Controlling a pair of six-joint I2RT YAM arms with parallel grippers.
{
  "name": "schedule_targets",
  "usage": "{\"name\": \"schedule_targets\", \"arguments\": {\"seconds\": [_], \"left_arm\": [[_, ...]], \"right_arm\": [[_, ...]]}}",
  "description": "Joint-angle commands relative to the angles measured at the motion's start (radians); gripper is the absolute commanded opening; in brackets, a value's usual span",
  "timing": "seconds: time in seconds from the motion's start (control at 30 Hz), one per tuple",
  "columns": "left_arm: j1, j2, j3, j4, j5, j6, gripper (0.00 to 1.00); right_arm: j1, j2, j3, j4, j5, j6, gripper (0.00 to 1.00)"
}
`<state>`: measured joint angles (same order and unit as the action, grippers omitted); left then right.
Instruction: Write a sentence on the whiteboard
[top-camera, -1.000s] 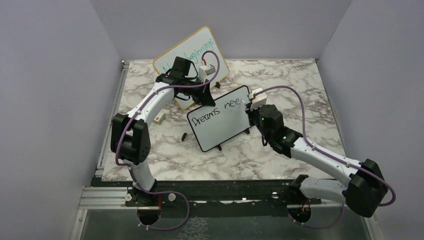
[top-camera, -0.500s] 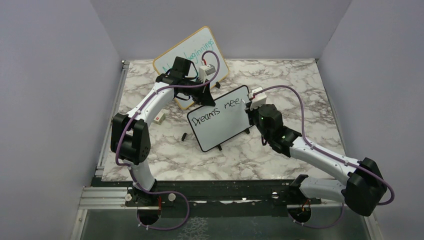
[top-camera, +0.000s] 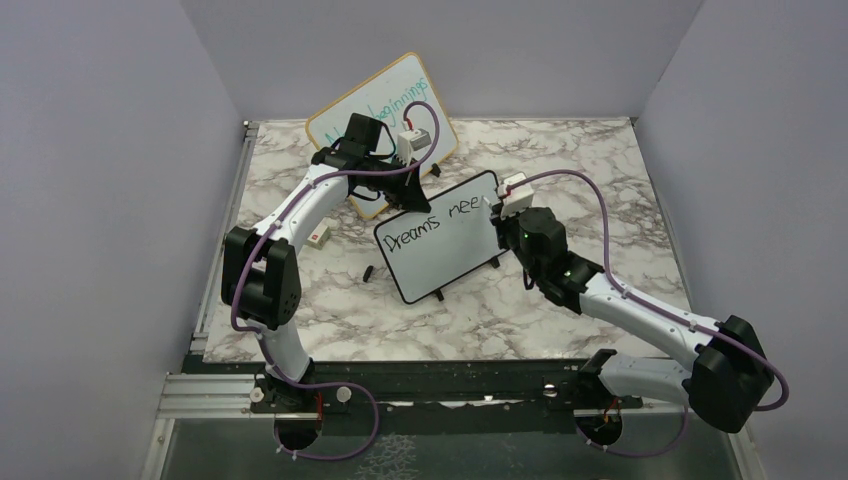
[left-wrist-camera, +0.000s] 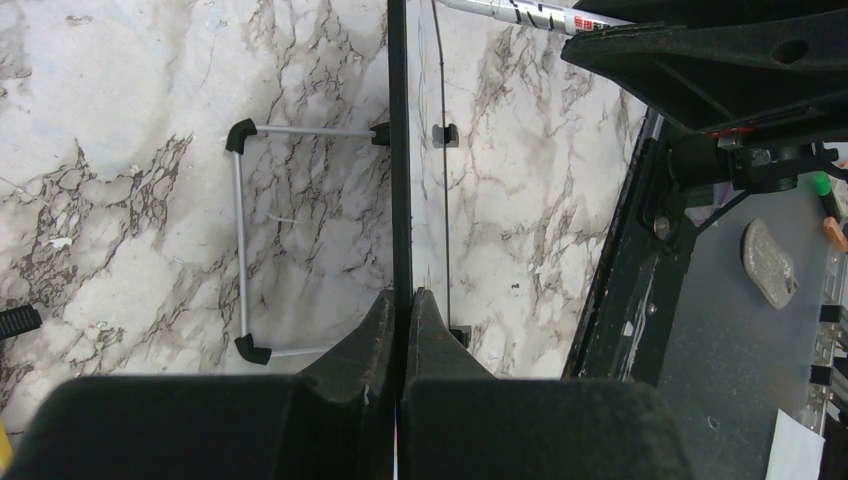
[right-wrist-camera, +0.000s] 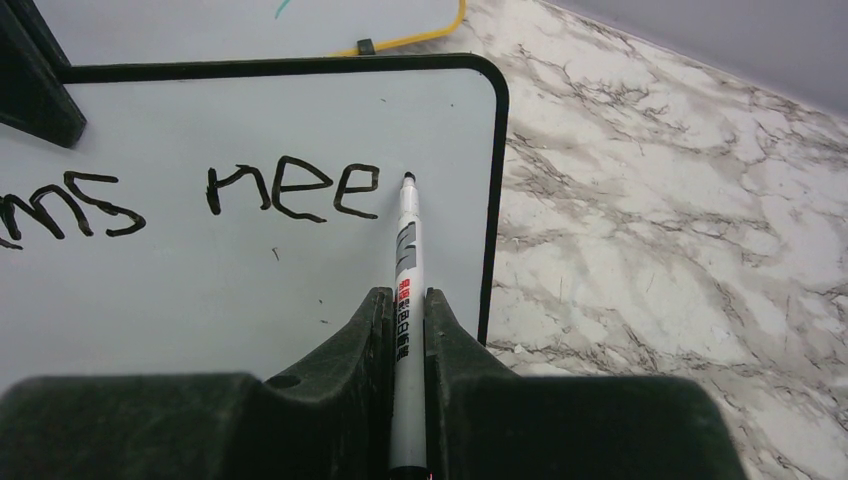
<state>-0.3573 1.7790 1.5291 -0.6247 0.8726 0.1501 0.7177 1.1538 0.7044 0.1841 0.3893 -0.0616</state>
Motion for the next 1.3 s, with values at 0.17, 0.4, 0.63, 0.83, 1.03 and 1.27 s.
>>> {"name": "schedule_targets", "arguments": {"seconds": [0.17, 0.4, 0.63, 0.83, 1.03, 1.27], "left_arm": [[-0.002, 0.023, -0.027, -0.045, -0.058, 0.041, 0.00], [-0.002, 0.022, -0.027, -0.046, -0.057, 0.042, 0.00], [-0.002, 0.022, -0.027, -0.046, -0.060, 0.041, 0.00], [-0.002, 0.020, -0.027, -0.046, -0.062, 0.041, 0.00], [-0.002, 0.021, -0.027, -0.046, -0.061, 0.041, 0.00], [-0.002, 0.022, -0.026, -0.046, -0.060, 0.042, 0.00]], "right_arm": [[-0.006, -0.005, 0.013, -0.009, -0.087, -0.002, 0.00], [-0.005, -0.017, 0.006, -0.041, -0.093, 0.006, 0.00], [-0.006, -0.022, -0.003, -0.081, -0.088, 0.017, 0.00], [-0.005, -0.026, -0.011, -0.089, -0.074, 0.019, 0.00], [-0.005, -0.023, -0.018, -0.091, -0.043, 0.019, 0.00], [-0.005, -0.023, -0.016, -0.095, -0.024, 0.018, 0.00]]}}
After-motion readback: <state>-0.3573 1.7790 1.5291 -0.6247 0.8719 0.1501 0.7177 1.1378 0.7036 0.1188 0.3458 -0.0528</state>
